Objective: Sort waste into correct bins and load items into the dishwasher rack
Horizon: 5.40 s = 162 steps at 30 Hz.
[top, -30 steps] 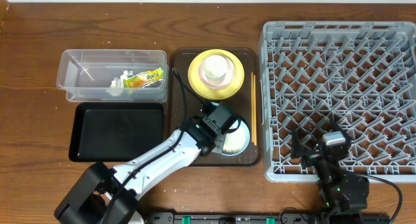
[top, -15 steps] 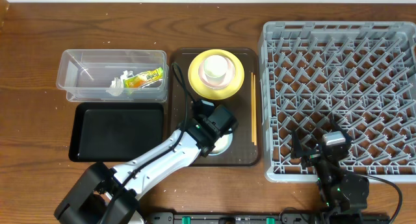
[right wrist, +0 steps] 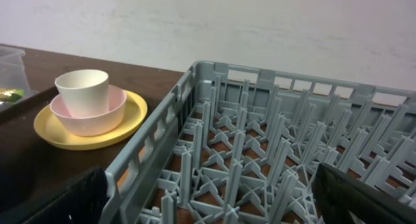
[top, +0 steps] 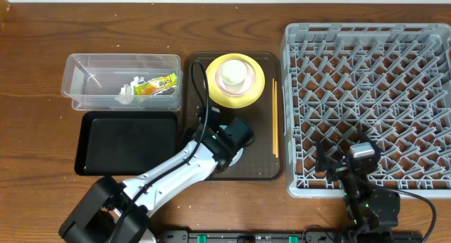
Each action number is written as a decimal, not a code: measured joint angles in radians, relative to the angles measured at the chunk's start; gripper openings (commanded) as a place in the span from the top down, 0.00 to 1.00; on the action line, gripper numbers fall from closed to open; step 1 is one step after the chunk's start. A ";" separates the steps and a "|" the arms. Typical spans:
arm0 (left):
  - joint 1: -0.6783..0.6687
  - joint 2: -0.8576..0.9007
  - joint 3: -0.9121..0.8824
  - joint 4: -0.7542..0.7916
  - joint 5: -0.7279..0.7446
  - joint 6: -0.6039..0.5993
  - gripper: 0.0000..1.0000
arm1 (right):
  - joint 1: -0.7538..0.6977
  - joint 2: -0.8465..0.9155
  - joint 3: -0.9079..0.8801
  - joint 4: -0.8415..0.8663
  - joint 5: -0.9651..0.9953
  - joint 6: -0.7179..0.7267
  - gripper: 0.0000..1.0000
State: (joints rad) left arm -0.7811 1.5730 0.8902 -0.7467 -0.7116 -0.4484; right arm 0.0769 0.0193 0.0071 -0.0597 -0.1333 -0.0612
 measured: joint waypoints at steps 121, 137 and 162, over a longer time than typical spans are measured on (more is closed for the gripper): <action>0.138 -0.174 0.038 0.123 0.668 -0.178 0.78 | 0.000 0.000 0.000 0.000 0.000 0.000 0.01; 0.081 -0.153 0.037 0.173 0.721 -0.180 0.78 | 0.000 0.000 0.000 0.000 0.000 0.000 0.01; 0.057 0.025 0.034 0.215 0.633 -0.181 0.78 | 0.000 0.000 0.000 0.000 0.000 0.000 0.01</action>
State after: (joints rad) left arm -0.7238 1.5982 0.9245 -0.5316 -0.0784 -0.6292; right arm 0.0769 0.0193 0.0071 -0.0597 -0.1333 -0.0612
